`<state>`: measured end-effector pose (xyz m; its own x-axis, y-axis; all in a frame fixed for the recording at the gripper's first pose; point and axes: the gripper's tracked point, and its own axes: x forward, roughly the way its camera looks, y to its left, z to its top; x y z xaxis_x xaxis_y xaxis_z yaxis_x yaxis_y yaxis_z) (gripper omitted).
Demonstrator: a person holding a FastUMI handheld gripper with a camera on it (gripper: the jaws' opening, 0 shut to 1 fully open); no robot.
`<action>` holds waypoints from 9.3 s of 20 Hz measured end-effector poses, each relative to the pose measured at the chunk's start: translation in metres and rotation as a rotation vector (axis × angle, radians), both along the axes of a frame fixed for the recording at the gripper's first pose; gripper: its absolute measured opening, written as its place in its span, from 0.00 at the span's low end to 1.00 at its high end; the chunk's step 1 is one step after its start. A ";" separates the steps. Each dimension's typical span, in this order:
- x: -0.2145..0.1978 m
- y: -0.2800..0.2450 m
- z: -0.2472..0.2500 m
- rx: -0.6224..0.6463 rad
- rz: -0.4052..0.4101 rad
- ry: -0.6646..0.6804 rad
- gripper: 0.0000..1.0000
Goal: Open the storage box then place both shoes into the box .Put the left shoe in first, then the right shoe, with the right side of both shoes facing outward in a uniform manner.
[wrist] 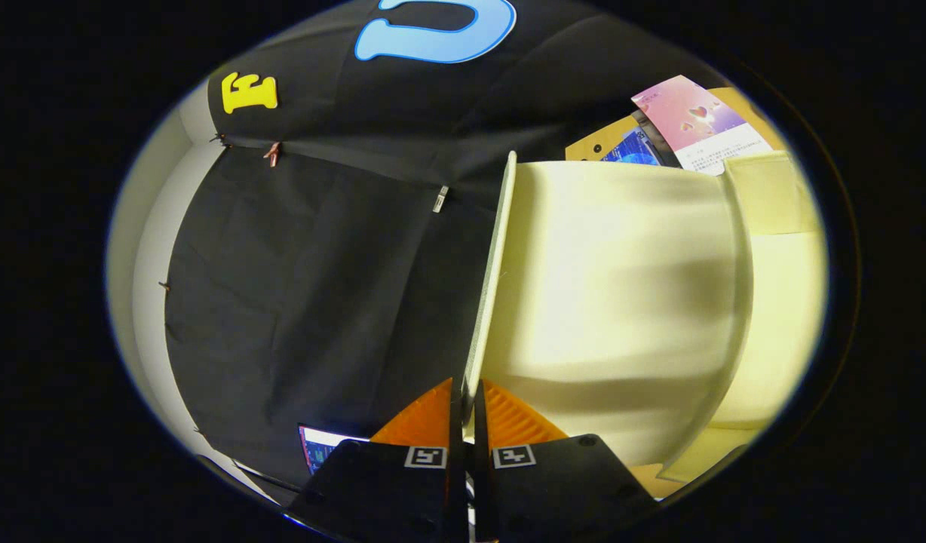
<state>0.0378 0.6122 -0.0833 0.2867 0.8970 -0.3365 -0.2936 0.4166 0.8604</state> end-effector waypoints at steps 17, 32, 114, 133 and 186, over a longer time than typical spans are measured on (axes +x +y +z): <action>0.033 -0.228 0.045 -0.333 -0.368 -0.549 0.98; 0.033 -0.559 -0.090 -0.873 -0.672 -0.411 0.99; 0.080 -0.217 -0.127 -0.658 -0.448 -0.008 0.63; 0.035 -0.531 -0.028 -0.905 -0.713 -0.405 0.99; 0.042 -0.566 -0.072 -0.775 -0.639 -0.178 0.07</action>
<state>0.0802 0.0459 -0.1553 0.7384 0.1119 -0.6650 0.0816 0.9641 0.2528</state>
